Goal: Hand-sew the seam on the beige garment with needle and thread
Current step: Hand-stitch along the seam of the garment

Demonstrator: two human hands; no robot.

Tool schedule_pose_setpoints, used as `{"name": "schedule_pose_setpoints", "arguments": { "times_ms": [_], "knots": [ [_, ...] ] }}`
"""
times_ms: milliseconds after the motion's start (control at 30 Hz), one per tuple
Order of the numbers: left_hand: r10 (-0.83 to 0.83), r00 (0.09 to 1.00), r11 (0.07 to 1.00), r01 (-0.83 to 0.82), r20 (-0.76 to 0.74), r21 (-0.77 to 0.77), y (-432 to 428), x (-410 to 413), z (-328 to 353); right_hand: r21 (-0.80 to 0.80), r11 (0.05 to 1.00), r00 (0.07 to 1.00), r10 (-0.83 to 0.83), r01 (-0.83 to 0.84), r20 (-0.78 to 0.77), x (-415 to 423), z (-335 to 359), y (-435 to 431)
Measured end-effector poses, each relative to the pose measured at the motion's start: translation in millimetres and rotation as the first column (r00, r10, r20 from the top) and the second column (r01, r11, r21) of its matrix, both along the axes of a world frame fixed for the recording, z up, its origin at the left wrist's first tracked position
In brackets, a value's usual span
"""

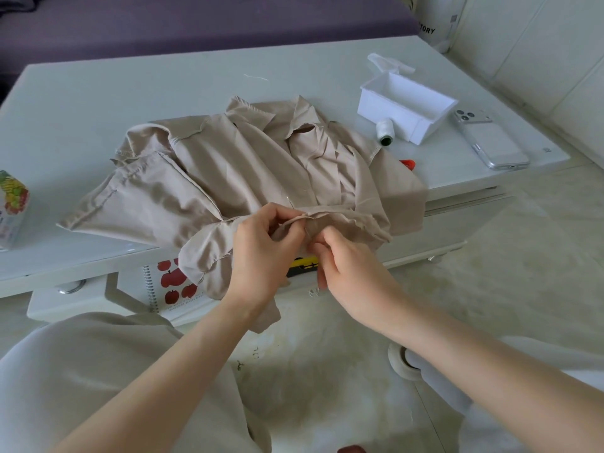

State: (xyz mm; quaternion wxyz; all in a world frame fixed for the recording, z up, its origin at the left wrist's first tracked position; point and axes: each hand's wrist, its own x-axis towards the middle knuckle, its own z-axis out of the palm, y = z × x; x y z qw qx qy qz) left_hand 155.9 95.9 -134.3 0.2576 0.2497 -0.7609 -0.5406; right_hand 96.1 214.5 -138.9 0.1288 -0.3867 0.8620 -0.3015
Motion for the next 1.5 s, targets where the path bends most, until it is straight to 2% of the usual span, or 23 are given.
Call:
{"name": "schedule_pose_setpoints", "arguments": {
  "times_ms": [267, 433, 667, 767, 833, 933, 1033, 1100, 1167, 1233, 1267, 1333, 1400, 1500],
  "knots": [
    [0.102, 0.995, 0.995, -0.102, -0.007, 0.003, -12.2, -7.1, -3.3, 0.171, 0.98, 0.988, 0.121, -0.104, -0.091, 9.1, -36.0, 42.9],
    [0.095, 0.995, 0.995, -0.095, 0.001, -0.007, -13.4, -7.4, -5.6, 0.293, 0.939, 0.981, 0.195, -0.179, -0.026, 14.5, -52.1, 65.1],
    [0.07, 0.997, 0.997, -0.07, 0.015, -0.022, -10.9, -6.0, -6.7, 0.299, 0.916, 0.958, 0.286, -0.267, -0.019, 20.6, -66.9, 73.4],
    [0.07, 0.998, 0.997, -0.07, 0.008, -0.025, -12.6, -4.9, -7.9, 0.386, 0.854, 0.865, 0.451, -0.348, -0.218, 21.3, -74.5, 81.9],
    [0.06, 0.998, 0.998, -0.06, 0.006, -0.033, -12.3, -4.3, -8.4, 0.467, 0.818, 0.779, 0.52, -0.336, -0.35, 19.3, -77.2, 87.0],
    [0.051, 0.999, 0.998, -0.051, 0.007, -0.045, -11.9, -4.0, -9.2, 0.539, 0.763, 0.67, 0.611, -0.357, -0.422, 17.4, -69.6, 91.5],
    [0.057, 0.998, 0.997, -0.057, 0.001, -0.05, -13.8, -2.9, -9.0, 0.477, 0.792, 0.609, 0.603, -0.381, -0.515, 13.6, -58.1, 86.1],
    [0.047, 0.999, 0.998, -0.047, -0.001, -0.052, -13.7, -1.6, -8.3, 0.329, 0.87, 0.68, 0.493, -0.367, -0.542, 8.5, -45.8, 76.3],
    [0.02, 1.0, 0.998, -0.021, -0.014, -0.065, -11.3, -0.5, -8.6, 0.096, 0.952, 0.818, 0.3, -0.291, -0.49, 0.2, -26.8, 61.5],
    [-0.016, 1.0, 0.995, 0.014, -0.02, -0.097, -9.3, -0.5, -12.1, -0.113, 0.98, 0.905, 0.103, -0.163, -0.412, -10.9, -6.7, 44.6],
    [-0.037, 0.999, 0.993, 0.035, -0.015, -0.112, -8.6, -0.8, -14.6, -0.165, 0.981, 0.923, 0.031, -0.101, -0.382, -16.8, 2.3, 35.8],
    [-0.086, 0.996, 0.986, 0.084, -0.003, -0.144, -7.1, -0.3, -18.6, -0.176, 0.984, 0.934, -0.05, -0.014, -0.353, -27.5, 15.1, 18.4],
    [-0.133, 0.991, 0.972, 0.131, 0.005, -0.196, -5.4, 1.8, -19.6, -0.082, 0.996, 0.963, -0.05, 0.03, -0.265, -31.7, 23.3, 2.0],
    [-0.189, 0.982, 0.943, 0.184, 0.01, -0.278, -2.7, 5.8, -16.6, 0.003, 1.0, 1.0, -0.022, 0.022, 0.018, -31.4, 27.2, -11.8]
  ]
}}
